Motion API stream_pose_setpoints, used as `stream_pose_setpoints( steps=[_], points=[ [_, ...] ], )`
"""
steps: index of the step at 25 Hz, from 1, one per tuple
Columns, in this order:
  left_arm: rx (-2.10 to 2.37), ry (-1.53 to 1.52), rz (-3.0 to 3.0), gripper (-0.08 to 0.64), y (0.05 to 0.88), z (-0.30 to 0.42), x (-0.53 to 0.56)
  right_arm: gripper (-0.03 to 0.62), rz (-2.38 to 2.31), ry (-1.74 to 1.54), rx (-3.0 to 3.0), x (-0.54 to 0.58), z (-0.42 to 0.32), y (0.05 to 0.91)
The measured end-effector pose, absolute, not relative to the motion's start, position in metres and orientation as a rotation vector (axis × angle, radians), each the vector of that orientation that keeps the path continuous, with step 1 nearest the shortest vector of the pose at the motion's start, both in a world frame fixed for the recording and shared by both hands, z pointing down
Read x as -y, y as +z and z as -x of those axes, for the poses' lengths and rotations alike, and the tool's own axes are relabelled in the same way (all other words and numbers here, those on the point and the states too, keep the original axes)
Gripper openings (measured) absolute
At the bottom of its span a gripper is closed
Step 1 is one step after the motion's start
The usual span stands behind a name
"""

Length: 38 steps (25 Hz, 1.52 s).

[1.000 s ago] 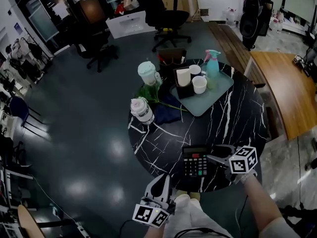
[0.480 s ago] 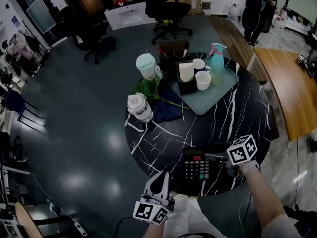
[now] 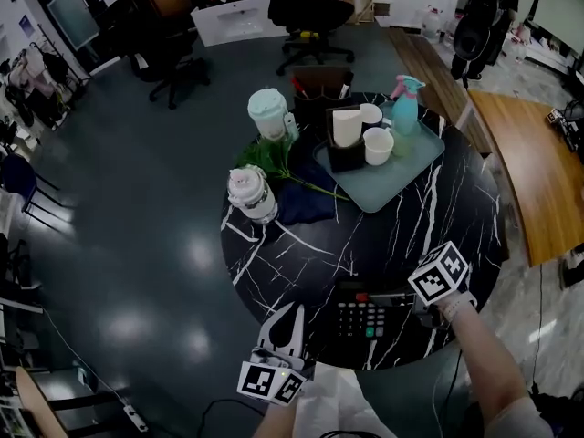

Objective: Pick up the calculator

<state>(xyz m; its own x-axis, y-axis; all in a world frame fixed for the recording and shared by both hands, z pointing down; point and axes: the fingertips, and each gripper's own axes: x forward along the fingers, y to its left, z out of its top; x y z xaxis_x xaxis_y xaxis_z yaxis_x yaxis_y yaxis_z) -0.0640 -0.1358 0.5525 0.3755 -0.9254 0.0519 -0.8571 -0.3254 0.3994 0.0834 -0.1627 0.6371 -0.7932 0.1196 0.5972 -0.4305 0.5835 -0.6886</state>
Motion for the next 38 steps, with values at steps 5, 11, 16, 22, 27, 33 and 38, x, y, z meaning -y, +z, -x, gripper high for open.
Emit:
stream_pose_setpoints(
  steps=[5, 11, 16, 22, 27, 33, 38],
  points=[
    [1.559, -0.289, -2.257, 0.008, 0.556, 0.069, 0.132, 0.202, -0.216, 1.256, 2.186, 0.165, -0.08, 0.637],
    [1.57, -0.294, -2.232, 0.008, 0.559, 0.079, 0.127, 0.109, -0.186, 1.26, 2.225, 0.164, -0.086, 0.635],
    [1.584, -0.301, -2.22, 0.008, 0.555, 0.089, 0.127, 0.071, -0.157, 1.34, 2.302, 0.156, -0.084, 0.624],
    [1.578, -0.304, -2.236, 0.008, 0.542, 0.091, 0.131, 0.067, -0.183, 1.358, 2.365, 0.154, -0.089, 0.613],
    [1.563, -0.31, -2.248, 0.008, 0.53, 0.087, 0.135, 0.066, -0.233, 1.405, 2.431, 0.161, -0.096, 0.592],
    [1.533, -0.327, -2.287, 0.008, 0.505, 0.079, 0.14, 0.066, -0.283, 1.444, 2.518, 0.167, -0.103, 0.558],
    [1.499, -0.336, -2.335, 0.008, 0.485, 0.073, 0.142, 0.066, -0.329, 1.443, 2.583, 0.169, -0.107, 0.524]
  ],
)
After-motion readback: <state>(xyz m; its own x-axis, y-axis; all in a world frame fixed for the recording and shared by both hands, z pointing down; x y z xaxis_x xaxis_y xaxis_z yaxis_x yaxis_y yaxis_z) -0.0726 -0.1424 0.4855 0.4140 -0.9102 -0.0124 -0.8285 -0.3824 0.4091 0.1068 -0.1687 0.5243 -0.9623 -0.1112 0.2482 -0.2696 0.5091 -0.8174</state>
